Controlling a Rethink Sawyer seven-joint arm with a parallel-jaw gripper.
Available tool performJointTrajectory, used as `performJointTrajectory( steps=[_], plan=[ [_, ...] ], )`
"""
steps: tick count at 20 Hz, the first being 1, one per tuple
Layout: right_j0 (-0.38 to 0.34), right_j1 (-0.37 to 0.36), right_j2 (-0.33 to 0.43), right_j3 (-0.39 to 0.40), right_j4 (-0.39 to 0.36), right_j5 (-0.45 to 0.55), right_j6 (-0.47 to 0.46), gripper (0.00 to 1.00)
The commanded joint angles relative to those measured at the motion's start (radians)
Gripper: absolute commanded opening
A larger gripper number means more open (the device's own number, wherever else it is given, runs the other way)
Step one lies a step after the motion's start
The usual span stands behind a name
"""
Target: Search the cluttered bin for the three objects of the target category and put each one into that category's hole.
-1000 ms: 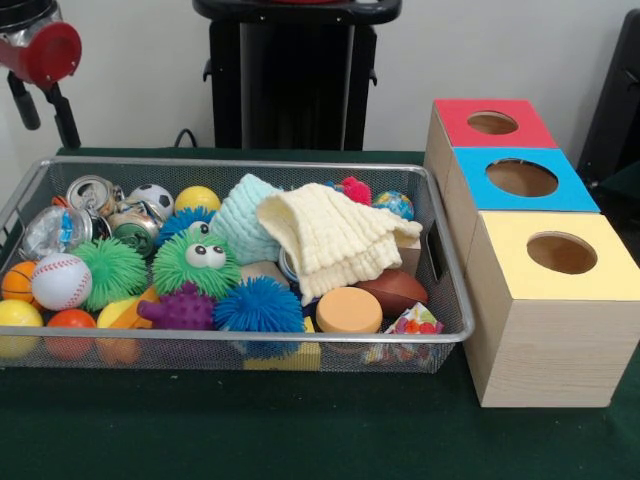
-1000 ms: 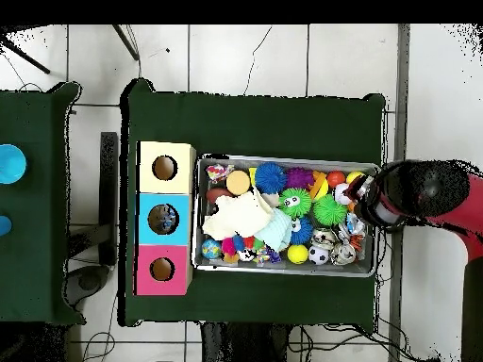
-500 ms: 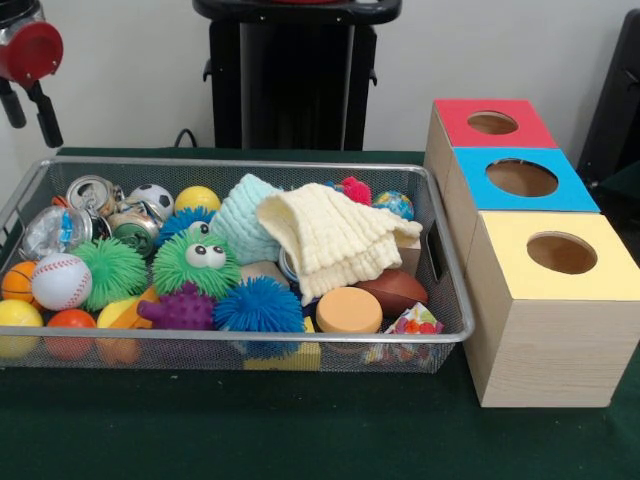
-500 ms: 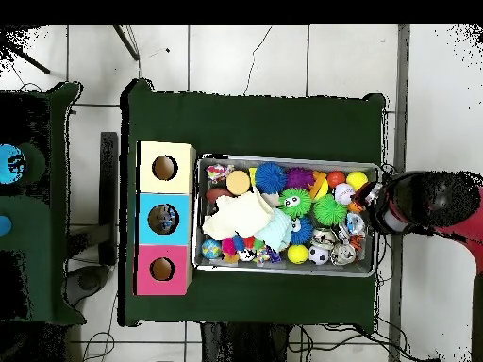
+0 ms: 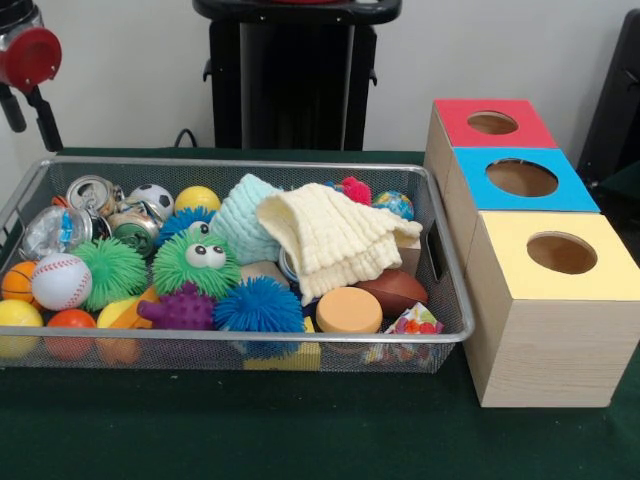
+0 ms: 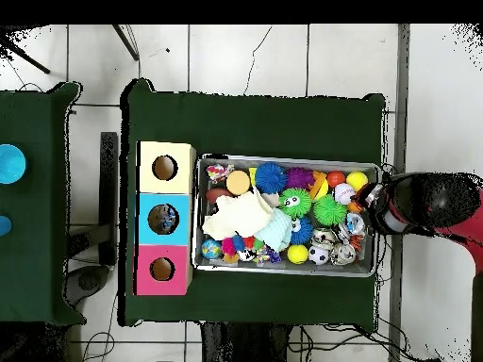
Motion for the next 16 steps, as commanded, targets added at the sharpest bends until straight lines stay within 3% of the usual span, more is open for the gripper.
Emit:
performJointTrajectory(
  steps=[1, 16],
  plan=[
    [-0.001, 0.085, 0.046, 0.100, -0.014, -0.102, -0.088, 1.00],
    [0.016, 0.188, 0.031, 0.066, -0.039, -0.184, -0.075, 1.00]
  ],
)
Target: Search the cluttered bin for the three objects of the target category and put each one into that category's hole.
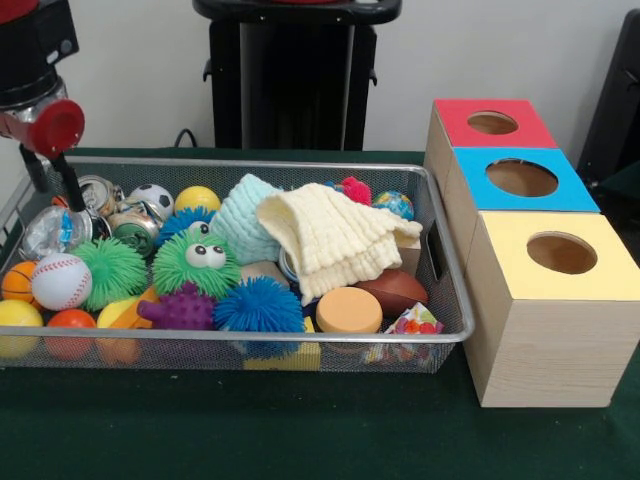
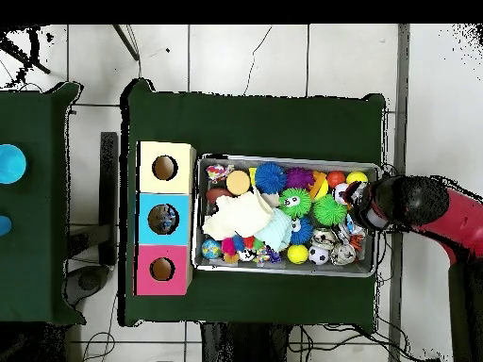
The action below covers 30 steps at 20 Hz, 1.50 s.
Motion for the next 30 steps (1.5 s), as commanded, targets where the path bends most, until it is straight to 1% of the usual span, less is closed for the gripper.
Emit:
performJointTrajectory(
  steps=[1, 3, 7, 11, 12, 19, 23, 26, 28, 30],
  plan=[
    [0.019, 0.082, 0.028, 0.062, -0.037, -0.051, -0.076, 1.00],
    [0.031, 0.096, 0.019, 0.047, -0.050, -0.039, -0.079, 1.00],
    [0.064, 0.120, -0.006, 0.001, -0.100, -0.017, -0.093, 1.00],
    [0.099, 0.104, -0.037, -0.055, -0.119, 0.102, -0.113, 1.00],
    [0.107, 0.099, -0.045, -0.075, -0.123, 0.148, -0.124, 1.00],
    [0.117, 0.144, -0.049, -0.181, -0.154, 0.242, -0.165, 1.00],
    [0.114, 0.138, -0.043, -0.214, -0.162, 0.294, -0.183, 1.00],
    [0.110, 0.126, -0.045, -0.212, -0.170, 0.299, -0.177, 1.00],
    [0.101, 0.125, -0.047, -0.210, -0.177, 0.273, -0.166, 1.00],
    [0.086, 0.137, -0.043, -0.233, -0.187, 0.247, -0.176, 1.00]
  ],
)
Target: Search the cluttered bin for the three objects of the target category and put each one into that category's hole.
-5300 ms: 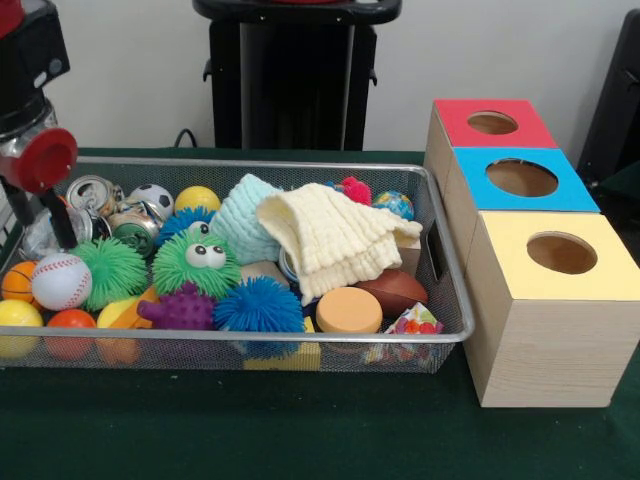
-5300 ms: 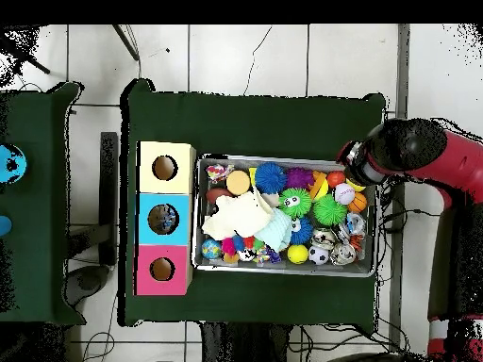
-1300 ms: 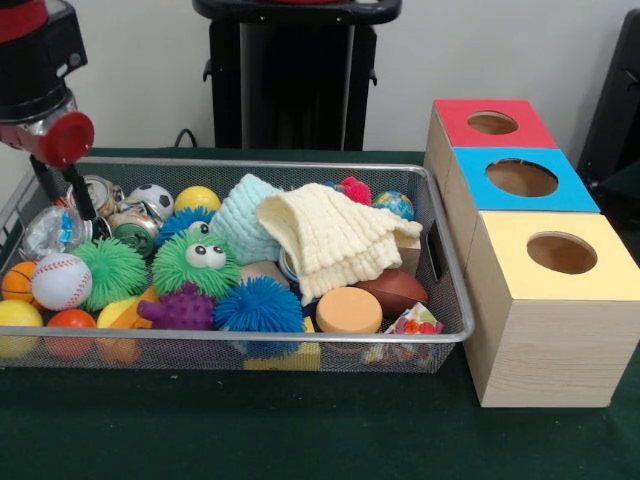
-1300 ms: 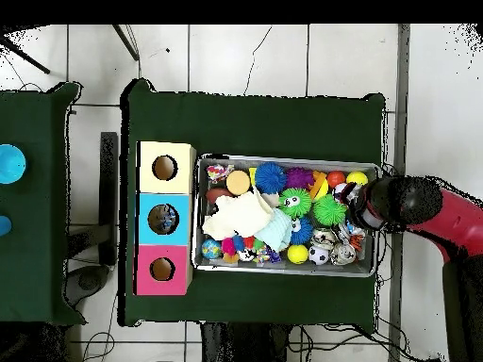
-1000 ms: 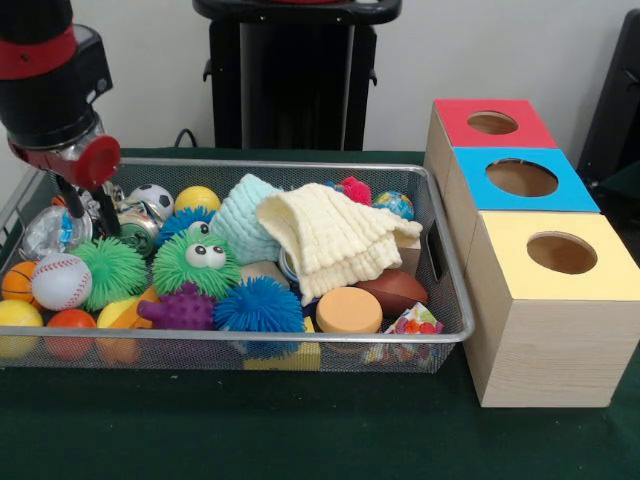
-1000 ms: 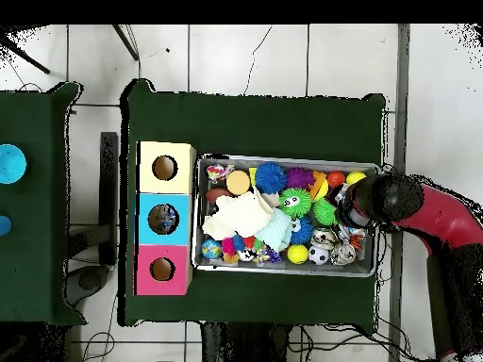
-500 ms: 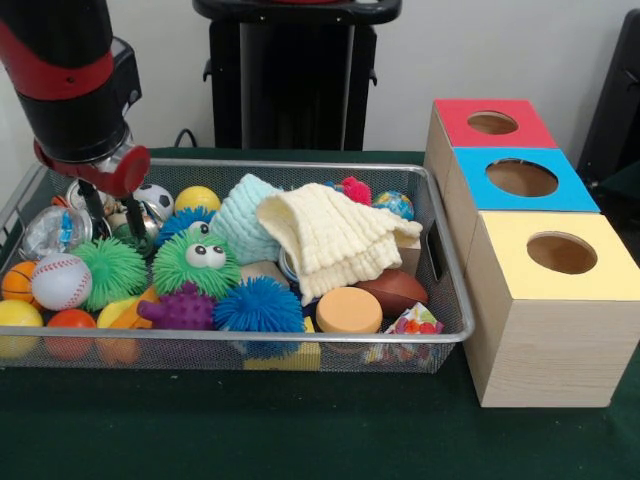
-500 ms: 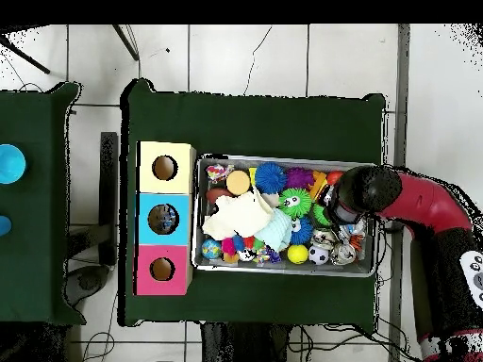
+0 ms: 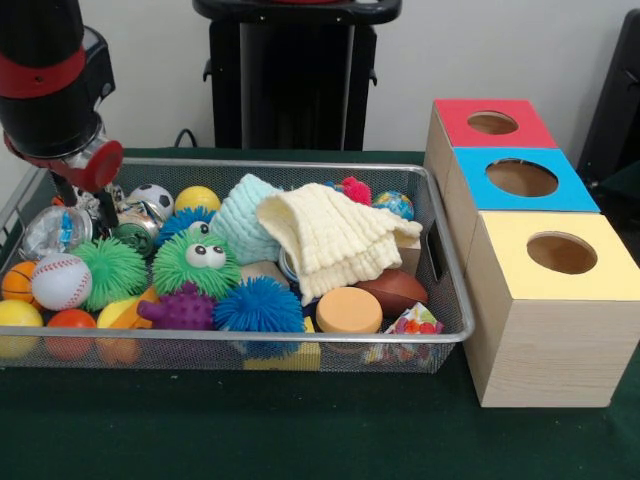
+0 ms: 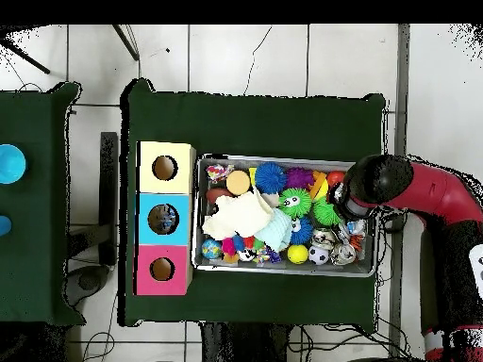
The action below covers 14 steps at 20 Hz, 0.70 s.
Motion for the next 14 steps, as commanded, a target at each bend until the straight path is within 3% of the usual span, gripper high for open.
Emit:
performJointTrajectory(
  steps=[1, 4, 6, 10, 14],
  plan=[
    [-0.038, 0.042, -0.002, -0.091, -0.072, 0.035, -0.194, 1.00],
    [-0.054, 0.071, 0.014, -0.145, -0.080, 0.067, -0.242, 1.00],
    [-0.056, 0.074, 0.015, -0.142, -0.077, 0.067, -0.237, 1.00],
    [-0.058, 0.051, 0.009, -0.077, -0.066, 0.028, -0.199, 1.00],
    [-0.094, 0.027, 0.018, 0.027, -0.057, -0.093, -0.172, 1.00]
  ],
)
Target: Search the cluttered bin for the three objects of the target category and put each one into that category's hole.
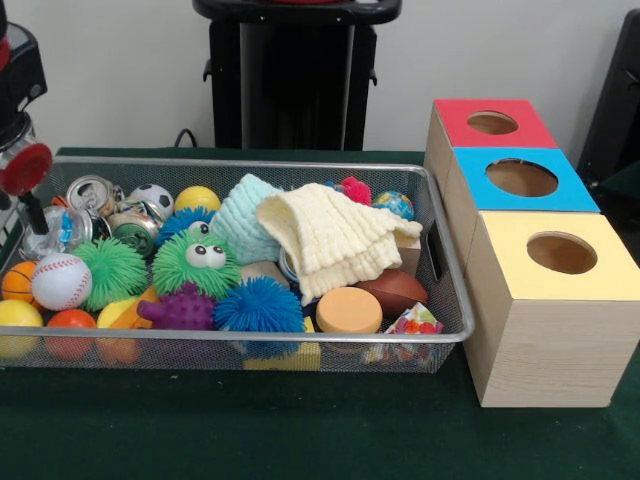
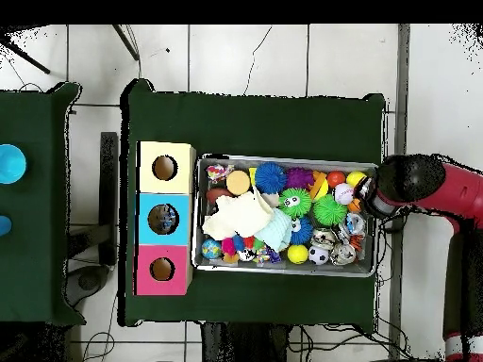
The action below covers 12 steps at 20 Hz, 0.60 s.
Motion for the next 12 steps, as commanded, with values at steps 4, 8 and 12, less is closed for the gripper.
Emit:
performJointTrajectory(
  steps=[4, 8, 12],
  plan=[
    [-0.064, -0.030, 0.022, 0.214, -0.025, -0.189, -0.137, 1.00],
    [-0.060, -0.096, 0.010, 0.278, -0.005, -0.142, -0.128, 1.00],
    [-0.049, -0.141, -0.001, 0.340, 0.013, -0.109, -0.095, 1.00]
  ],
)
